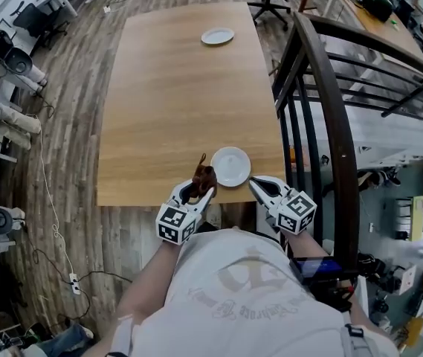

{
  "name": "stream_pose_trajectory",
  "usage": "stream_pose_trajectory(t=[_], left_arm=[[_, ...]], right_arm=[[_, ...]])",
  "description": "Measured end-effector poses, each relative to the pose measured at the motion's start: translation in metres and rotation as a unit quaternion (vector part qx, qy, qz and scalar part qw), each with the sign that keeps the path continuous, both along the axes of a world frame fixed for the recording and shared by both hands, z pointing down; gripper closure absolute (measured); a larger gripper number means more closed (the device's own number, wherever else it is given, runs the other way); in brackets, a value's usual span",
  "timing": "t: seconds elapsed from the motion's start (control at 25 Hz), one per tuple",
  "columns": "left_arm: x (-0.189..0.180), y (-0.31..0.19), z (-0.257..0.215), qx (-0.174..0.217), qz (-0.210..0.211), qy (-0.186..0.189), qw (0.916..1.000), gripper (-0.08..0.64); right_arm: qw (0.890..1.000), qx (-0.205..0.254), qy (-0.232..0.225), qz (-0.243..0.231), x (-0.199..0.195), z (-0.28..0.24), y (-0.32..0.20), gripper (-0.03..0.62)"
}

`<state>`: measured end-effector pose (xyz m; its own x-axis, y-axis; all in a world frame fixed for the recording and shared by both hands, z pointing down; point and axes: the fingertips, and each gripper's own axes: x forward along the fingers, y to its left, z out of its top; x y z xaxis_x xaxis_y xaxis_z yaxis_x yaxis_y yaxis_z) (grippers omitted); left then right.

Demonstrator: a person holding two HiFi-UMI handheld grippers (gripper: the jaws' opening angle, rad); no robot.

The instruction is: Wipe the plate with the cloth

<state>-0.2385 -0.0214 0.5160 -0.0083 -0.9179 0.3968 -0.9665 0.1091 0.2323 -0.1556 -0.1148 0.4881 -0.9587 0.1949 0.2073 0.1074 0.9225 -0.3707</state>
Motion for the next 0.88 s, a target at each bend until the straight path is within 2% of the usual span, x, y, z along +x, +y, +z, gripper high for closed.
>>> stream_pose_trajectory(t=[0.16,0.36,0.56,0.64,0.88], left_arm=[[0.014,-0.010,0.002,0.000,0.005,-0.005,1.0000,0.391],[0.011,-0.025,-0.004,-0.007,0.021,-0.011,0.9997,0.391],[-0.037,0.037,0.008,-0.007,0.034,-0.010,0.9993,0.391],[-0.039,0.043,0.009,-0.007,0.038,-0.011,0.9992,0.391],[0.044,-0.093,-0.011,-0.019,0.041,-0.015,0.9989,0.391]], right_arm=[[1.000,-0.004,-0.001,0.008,0.017,0.004,-0.009,0.580],[1.000,-0.003,0.000,0.011,0.009,-0.001,-0.019,0.580],[1.000,0.002,0.001,0.013,-0.042,0.008,0.048,0.580],[1.000,0.001,0.000,0.014,-0.044,0.010,0.055,0.579],[1.000,-0.009,-0.001,0.016,0.039,-0.006,-0.081,0.578]])
